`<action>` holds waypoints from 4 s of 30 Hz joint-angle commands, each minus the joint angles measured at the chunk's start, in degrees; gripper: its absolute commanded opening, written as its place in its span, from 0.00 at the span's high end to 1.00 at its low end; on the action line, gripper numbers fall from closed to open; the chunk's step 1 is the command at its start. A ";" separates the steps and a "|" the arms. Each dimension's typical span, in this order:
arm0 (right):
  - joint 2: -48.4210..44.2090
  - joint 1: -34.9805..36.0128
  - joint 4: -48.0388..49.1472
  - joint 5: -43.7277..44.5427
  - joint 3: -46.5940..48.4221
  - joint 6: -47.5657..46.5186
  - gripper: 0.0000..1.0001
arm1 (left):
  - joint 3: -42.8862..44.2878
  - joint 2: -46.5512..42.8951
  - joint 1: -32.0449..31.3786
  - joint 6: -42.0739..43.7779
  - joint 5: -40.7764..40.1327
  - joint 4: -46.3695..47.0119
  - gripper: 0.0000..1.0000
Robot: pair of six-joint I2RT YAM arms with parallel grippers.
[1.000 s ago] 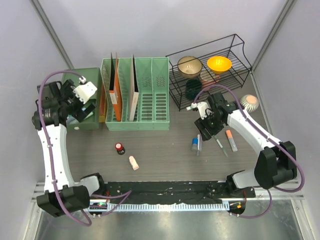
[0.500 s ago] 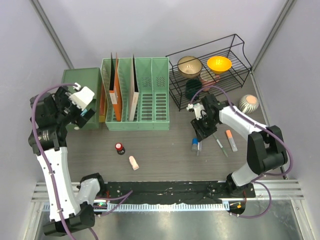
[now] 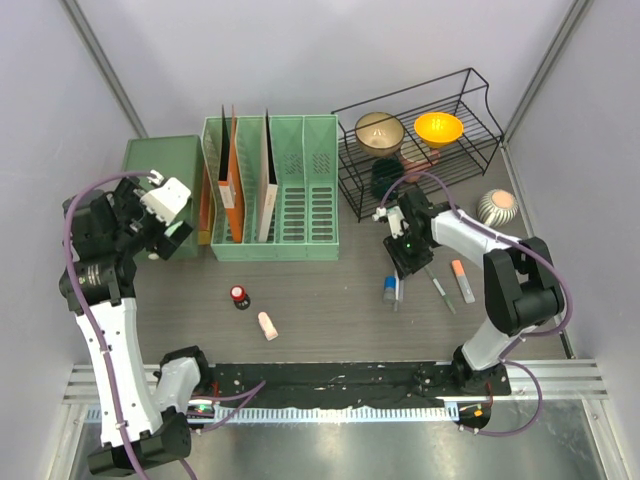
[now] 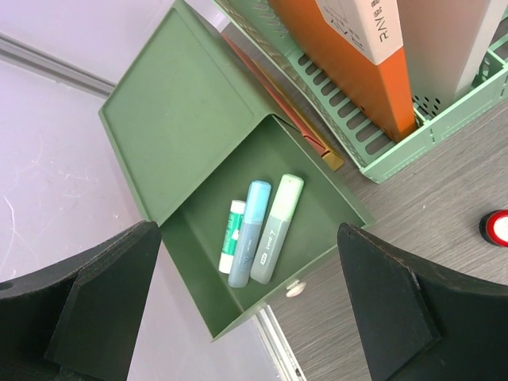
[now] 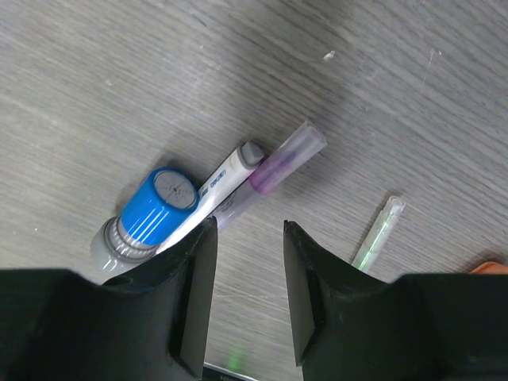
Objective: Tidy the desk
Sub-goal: Pick up the stationery from the center of the board, then place the stationery in the drawer.
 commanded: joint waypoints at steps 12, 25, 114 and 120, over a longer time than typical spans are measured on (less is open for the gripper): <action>4.13 0.24 3.45 1.64 -0.27 1.79 0.60 | -1.37 -1.77 0.30 -0.35 2.30 1.36 0.00; 8.17 0.33 2.66 1.73 0.70 1.18 0.76 | -1.29 -1.42 0.30 -0.88 3.44 1.10 0.00; -15.03 18.70 16.55 -34.04 27.77 6.19 0.92 | -6.21 16.87 -42.51 -63.28 24.45 57.17 0.97; -15.02 18.70 16.63 -32.64 28.03 6.27 0.74 | -6.74 16.08 -42.51 -63.37 23.57 57.17 1.00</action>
